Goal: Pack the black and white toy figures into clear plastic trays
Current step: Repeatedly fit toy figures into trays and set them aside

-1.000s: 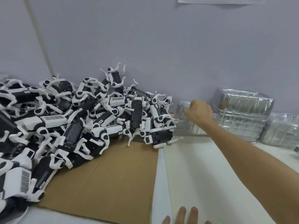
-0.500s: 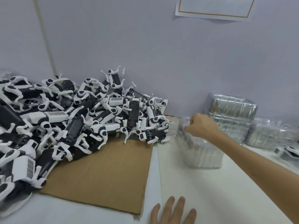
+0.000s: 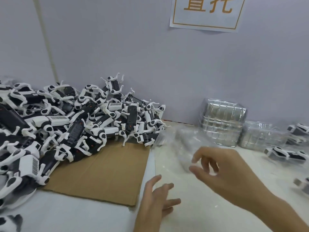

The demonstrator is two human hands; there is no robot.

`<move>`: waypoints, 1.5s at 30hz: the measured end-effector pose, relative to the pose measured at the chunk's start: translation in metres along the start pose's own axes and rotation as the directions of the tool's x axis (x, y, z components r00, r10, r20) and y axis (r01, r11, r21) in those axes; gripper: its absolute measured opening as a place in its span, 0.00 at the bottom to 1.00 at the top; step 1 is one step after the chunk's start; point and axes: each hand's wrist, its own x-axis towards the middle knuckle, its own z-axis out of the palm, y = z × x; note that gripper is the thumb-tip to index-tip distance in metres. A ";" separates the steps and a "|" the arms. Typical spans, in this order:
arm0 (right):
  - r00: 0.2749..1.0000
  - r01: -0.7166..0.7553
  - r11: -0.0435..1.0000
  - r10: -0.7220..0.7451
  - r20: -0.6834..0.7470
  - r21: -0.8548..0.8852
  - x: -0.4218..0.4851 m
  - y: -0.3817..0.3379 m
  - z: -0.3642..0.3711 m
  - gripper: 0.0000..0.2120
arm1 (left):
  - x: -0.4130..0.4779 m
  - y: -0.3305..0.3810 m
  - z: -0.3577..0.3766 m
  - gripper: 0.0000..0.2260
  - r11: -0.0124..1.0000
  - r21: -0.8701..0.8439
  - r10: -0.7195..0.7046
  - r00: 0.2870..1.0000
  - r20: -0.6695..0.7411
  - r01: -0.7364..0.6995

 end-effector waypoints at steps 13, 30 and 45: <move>0.960 0.265 0.961 -0.256 0.109 -0.080 -0.076 0.021 0.015 0.12 | -0.004 0.014 -0.040 0.34 0.998 -0.051 0.026 0.998 0.057 -0.023; 0.883 -0.269 0.963 0.236 0.405 0.025 0.049 0.102 0.056 0.12 | 0.009 0.009 -0.043 0.12 0.994 0.104 -0.021 0.998 -0.052 0.026; 0.977 -0.139 0.976 0.108 0.183 0.169 0.127 0.060 0.090 0.08 | 0.005 0.005 -0.042 0.34 0.996 0.080 -0.026 1.000 -0.011 0.027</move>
